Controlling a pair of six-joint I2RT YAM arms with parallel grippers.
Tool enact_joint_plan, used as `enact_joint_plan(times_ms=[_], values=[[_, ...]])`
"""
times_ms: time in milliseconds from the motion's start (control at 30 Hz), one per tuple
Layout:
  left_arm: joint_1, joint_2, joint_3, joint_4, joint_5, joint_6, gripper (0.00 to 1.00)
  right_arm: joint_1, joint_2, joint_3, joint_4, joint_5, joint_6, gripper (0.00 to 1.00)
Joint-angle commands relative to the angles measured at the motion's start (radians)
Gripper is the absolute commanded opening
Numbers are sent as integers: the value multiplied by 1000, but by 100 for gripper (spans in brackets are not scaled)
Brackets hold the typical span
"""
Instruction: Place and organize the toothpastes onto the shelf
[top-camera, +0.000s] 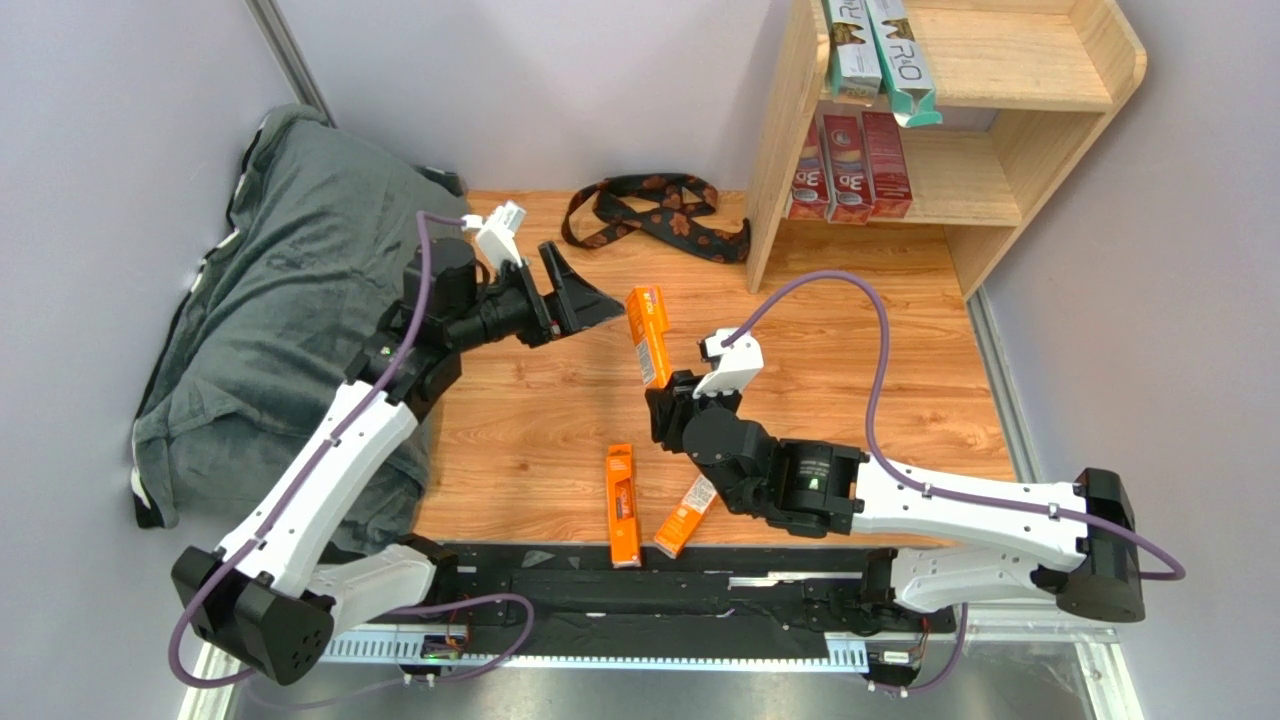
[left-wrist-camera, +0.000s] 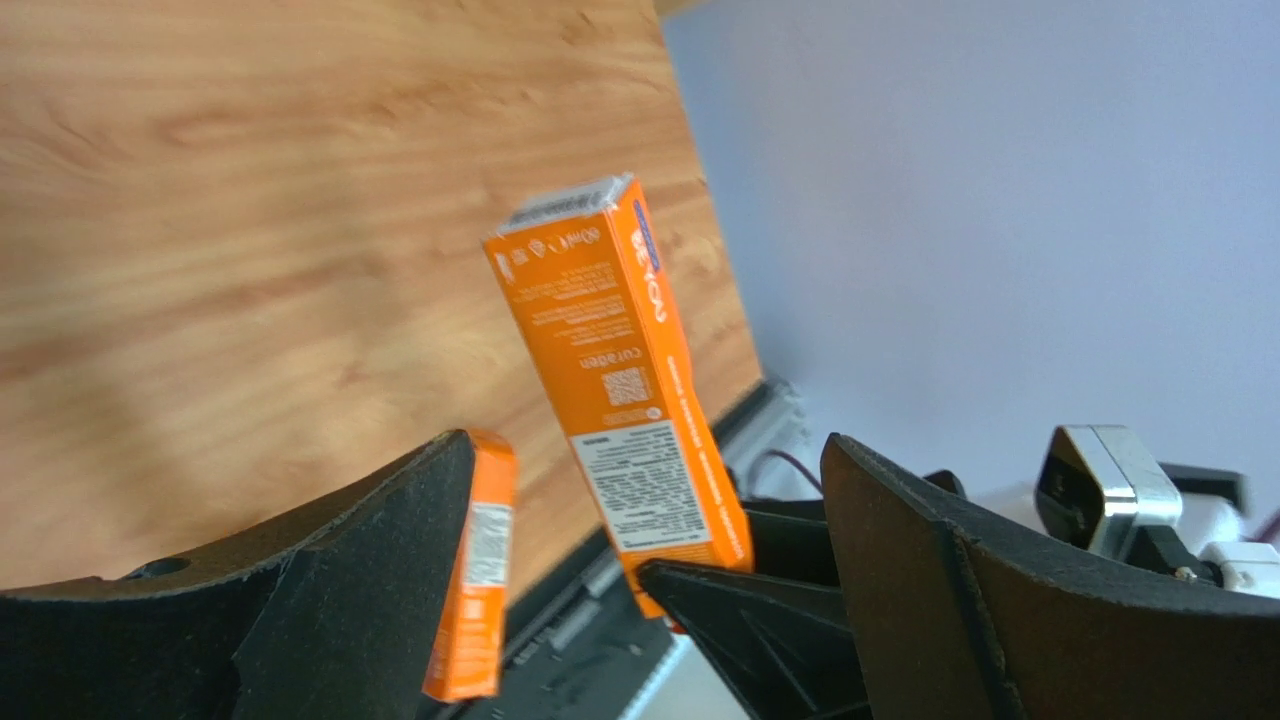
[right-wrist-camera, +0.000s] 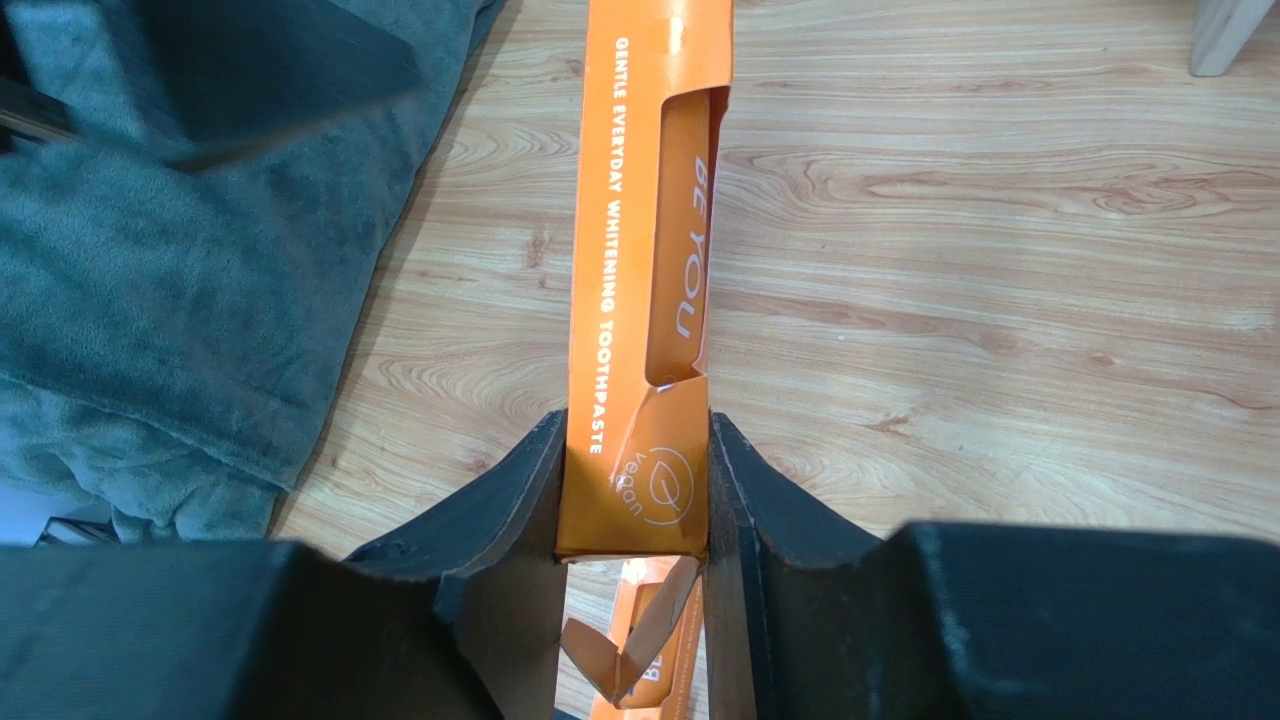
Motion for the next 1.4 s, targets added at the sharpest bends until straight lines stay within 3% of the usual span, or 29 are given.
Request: enact_joint_plan(times_ms=[0,200,300,467,733,967,1133,1367], values=[[3,-20,144,-340,-253,296,95,-12,-61,5,-6,52,35,27],[3,5,245,-561,-594,439,95,-25,-87,11,-50,36,35,28],[3,6,244,-587,-633,461,95,-36,-89,42,-78,21,22,28],[3,9,218,-573,-613,458,95,-78,-92,127,-107,-34,-61,29],[3,22,156,-521,-566,440,95,-212,-66,440,-178,-103,-262,30],[2,43,124,-507,-546,446,95,-399,-1,689,-181,-175,-426,31],[3,60,100,-486,-539,453,95,-522,109,883,-216,-231,-524,33],[3,78,61,-464,-532,466,95,-746,326,1278,-330,-329,-572,35]])
